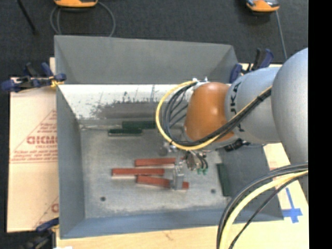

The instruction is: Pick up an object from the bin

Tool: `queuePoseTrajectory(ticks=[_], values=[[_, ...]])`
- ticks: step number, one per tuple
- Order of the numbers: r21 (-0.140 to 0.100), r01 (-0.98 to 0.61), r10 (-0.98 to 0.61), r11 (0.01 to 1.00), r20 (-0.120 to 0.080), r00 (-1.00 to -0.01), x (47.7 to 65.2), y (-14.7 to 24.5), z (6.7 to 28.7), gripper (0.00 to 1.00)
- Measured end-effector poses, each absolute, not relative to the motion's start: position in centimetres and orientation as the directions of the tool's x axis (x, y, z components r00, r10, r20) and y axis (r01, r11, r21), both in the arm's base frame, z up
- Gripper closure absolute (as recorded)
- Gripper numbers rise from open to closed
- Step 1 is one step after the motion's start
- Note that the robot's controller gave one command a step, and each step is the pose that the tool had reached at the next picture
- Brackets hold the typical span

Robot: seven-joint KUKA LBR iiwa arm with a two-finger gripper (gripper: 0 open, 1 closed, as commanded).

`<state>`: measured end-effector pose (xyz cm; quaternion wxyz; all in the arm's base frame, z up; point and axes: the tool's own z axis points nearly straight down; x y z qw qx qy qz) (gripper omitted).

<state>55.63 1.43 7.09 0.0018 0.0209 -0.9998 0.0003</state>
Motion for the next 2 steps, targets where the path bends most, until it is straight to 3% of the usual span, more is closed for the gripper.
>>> queuePoseTrajectory(ticks=[1, 2], values=[[0.0, -0.086, -0.086, 0.996, -0.001, -0.996, 60.25, 0.77, 7.24, 0.0], [0.0, -0.085, -0.085, 0.996, 0.001, -0.996, 60.19, 0.77, 7.5, 1.0]])
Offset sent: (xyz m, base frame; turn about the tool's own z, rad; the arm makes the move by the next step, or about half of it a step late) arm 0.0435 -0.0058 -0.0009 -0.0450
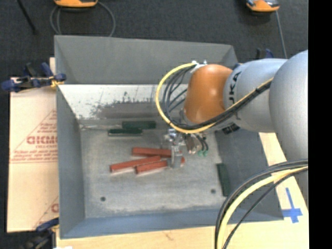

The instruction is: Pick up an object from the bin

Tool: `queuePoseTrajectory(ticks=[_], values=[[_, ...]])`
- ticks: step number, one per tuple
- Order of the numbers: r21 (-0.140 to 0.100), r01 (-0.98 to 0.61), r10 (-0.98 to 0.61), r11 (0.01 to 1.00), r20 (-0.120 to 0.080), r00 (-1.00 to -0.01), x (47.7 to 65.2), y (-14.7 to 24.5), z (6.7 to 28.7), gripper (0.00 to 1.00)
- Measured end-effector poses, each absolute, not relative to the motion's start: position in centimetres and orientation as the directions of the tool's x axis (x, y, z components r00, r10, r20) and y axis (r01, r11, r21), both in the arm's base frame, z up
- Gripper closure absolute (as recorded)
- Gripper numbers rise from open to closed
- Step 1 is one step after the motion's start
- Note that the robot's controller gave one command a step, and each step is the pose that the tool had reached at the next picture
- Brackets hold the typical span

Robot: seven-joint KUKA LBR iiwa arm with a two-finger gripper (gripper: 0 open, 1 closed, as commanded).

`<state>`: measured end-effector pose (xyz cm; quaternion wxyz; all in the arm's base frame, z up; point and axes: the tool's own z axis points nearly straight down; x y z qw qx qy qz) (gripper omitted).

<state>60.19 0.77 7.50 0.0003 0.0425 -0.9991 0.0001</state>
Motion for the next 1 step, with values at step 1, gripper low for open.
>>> queuePoseTrajectory(ticks=[1], values=[[-0.005, -0.348, -0.348, 0.938, -0.013, -0.937, 64.99, 2.1, 27.5, 1.0]])
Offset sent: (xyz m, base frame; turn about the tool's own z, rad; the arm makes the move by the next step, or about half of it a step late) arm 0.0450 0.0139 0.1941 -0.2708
